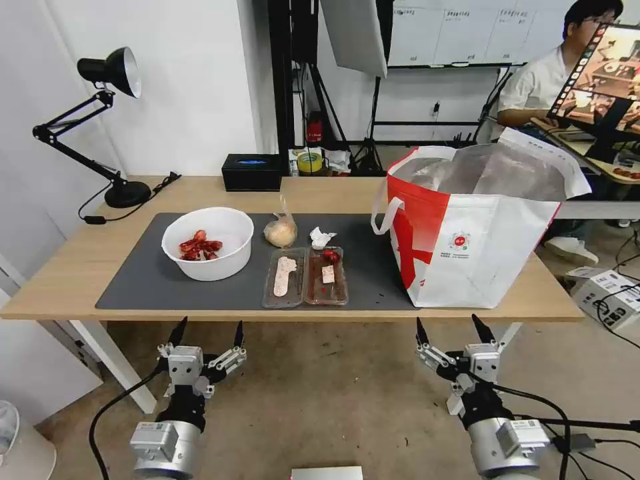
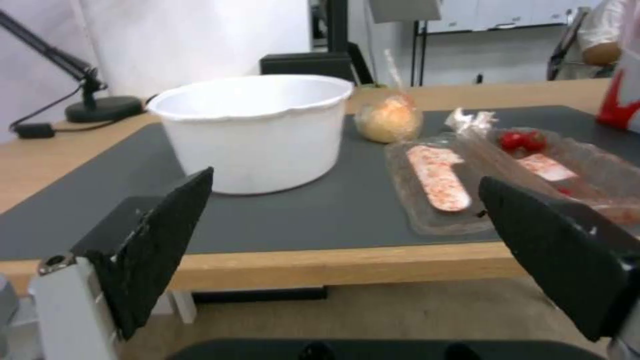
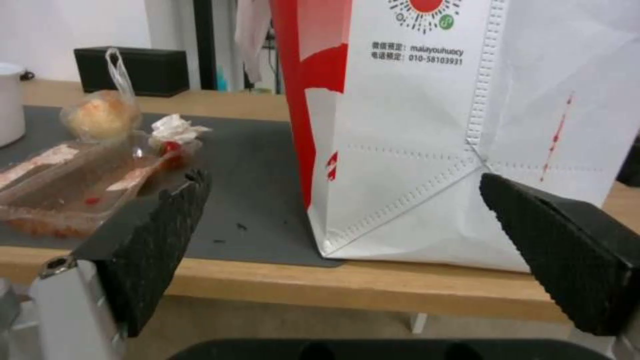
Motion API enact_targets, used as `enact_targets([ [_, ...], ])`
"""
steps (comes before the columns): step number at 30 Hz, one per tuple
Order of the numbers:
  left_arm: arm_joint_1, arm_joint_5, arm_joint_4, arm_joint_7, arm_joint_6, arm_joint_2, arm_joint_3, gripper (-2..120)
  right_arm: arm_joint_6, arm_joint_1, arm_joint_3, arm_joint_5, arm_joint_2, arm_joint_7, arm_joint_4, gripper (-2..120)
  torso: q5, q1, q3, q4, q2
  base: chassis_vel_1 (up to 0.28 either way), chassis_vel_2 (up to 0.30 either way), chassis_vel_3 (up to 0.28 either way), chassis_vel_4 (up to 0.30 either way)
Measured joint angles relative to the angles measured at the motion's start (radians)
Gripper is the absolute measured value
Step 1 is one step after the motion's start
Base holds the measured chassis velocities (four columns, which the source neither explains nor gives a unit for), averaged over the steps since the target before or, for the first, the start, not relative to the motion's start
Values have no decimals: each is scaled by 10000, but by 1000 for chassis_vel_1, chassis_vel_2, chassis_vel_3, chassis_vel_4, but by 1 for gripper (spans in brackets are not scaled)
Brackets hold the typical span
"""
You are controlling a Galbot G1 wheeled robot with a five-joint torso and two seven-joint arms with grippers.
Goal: Pick up the trash from the table and place it into the takeout bag.
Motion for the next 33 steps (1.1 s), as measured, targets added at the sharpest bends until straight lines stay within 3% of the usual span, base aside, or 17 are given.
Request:
enact_targets([
  [3,-247,-715,-151,-332,543,325,-255,100,-637,423,62,767,-668,241,52,100,1,1,0,0,0,0,0,0,0],
  [4,-459,-1355,-269,-631,1031,612,-476,100,-1155,766,106,1400,-1226,434,99,100,1,1,1,0,0,0,0,0,0],
  [18,-1554,-4644,-899,-2138,3539,2088,-1630,100,-3788,2522,335,4585,-4055,1414,334,100,0,1,1,0,0,0,0,0,0],
  [20,-1667,-4990,-964,-2290,3798,2238,-1746,100,-3762,2570,328,4550,-4183,1416,335,100,-4,2,1,6,0,0,0,0,0],
  [22,-1813,-5427,-1042,-2494,4131,2437,-1899,100,-3850,2643,210,4669,-4236,1432,280,100,4,1,1,-6,0,0,0,0,0],
  [27,-1842,-5715,-912,-2695,4288,2603,-1433,100,-4984,3696,-495,6111,-4949,1836,-130,100,0,2,1,5,0,0,0,0,0],
  [33,-1678,-5603,-858,-2707,4206,2505,-975,100,-5042,3841,-1063,6027,-4590,1841,-370,100,1,1,0,0,0,0,0,0,0],
])
